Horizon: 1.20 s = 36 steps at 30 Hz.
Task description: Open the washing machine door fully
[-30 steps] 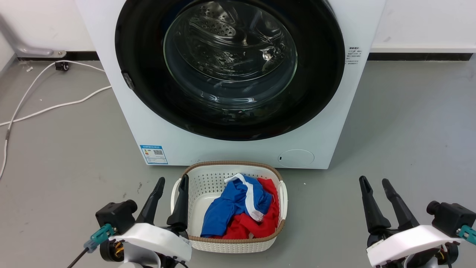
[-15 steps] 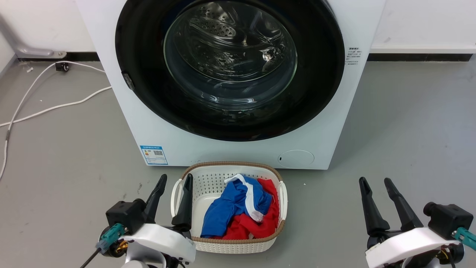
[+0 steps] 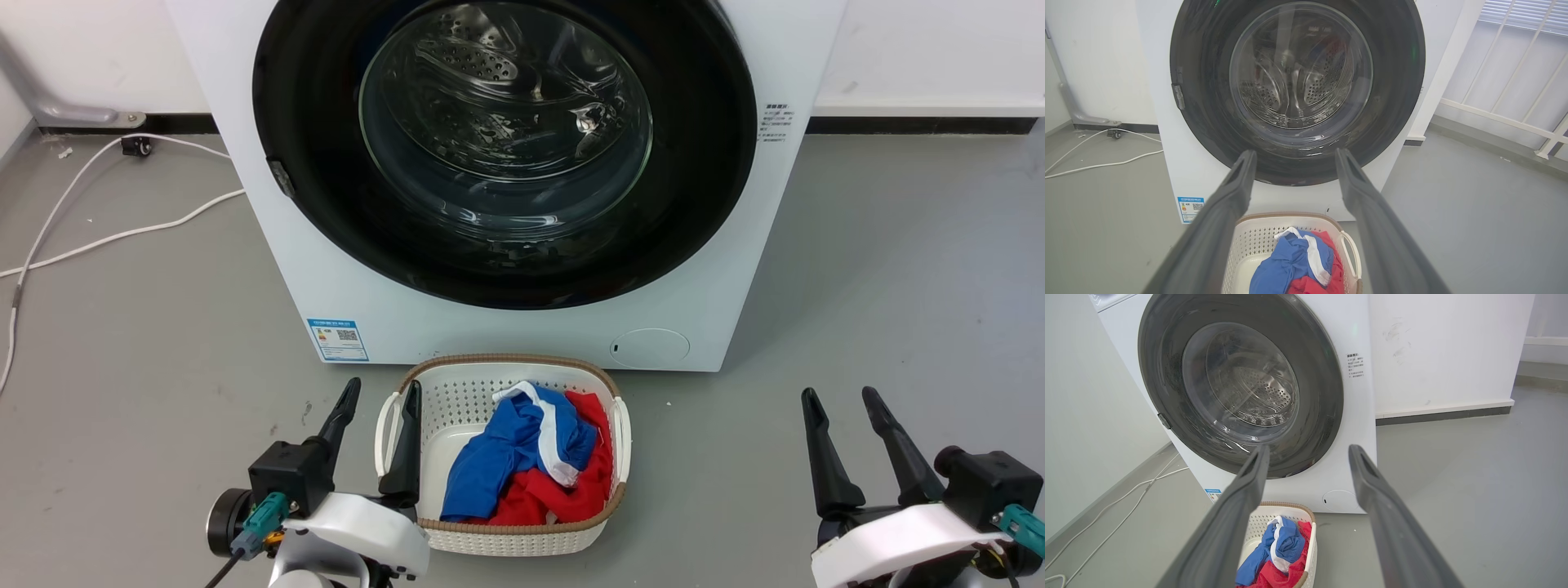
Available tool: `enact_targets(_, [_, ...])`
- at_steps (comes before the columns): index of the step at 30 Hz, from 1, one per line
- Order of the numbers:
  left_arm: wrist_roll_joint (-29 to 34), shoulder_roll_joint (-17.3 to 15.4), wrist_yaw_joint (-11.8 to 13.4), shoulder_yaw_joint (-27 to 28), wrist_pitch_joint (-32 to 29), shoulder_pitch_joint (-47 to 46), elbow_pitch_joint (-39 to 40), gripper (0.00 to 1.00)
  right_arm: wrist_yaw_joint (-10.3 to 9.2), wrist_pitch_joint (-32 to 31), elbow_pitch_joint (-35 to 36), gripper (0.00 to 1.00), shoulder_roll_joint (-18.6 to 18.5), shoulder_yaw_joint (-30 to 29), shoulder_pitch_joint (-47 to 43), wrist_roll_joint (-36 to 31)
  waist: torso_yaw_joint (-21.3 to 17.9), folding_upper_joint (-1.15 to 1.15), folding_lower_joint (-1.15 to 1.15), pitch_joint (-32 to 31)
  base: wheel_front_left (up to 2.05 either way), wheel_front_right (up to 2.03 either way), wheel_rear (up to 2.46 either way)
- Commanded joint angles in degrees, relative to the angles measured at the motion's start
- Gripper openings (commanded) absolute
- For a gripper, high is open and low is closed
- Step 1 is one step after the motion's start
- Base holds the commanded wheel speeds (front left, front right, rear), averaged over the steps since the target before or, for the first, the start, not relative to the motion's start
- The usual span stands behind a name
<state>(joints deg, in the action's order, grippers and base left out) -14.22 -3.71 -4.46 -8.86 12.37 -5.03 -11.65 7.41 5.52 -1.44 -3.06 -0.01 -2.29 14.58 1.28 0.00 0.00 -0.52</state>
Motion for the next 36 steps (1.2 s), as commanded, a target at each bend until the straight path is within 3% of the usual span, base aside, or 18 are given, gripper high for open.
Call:
enact_targets(1, [1.28,-0.37,0.43,0.10,0.58,-0.86,0.31,1.00,0.11,0.35,0.60,1.00,0.19,-0.15,-0.17,-1.38,0.04,0.00,0.00,-0.04,0.00,0.00,0.00])
enact_targets(24, [9.52,-0.27,1.42,0.44,2.79,0.19,0.55,1.00,0.08,1.11,0.77,1.00,0.27,-1.62,-1.86,-8.14,0.36,0.00,0.00,-0.14,0.00,0.00,0.00])
enact_targets(36, [7.58,0.18,0.82,1.06,2.85,-0.13,-0.46,1.00,0.07,0.96,0.07,1.00,0.27,-1.89,-1.75,-6.96,0.35,0.00,0.00,-0.12,0.00,0.00,0.00])
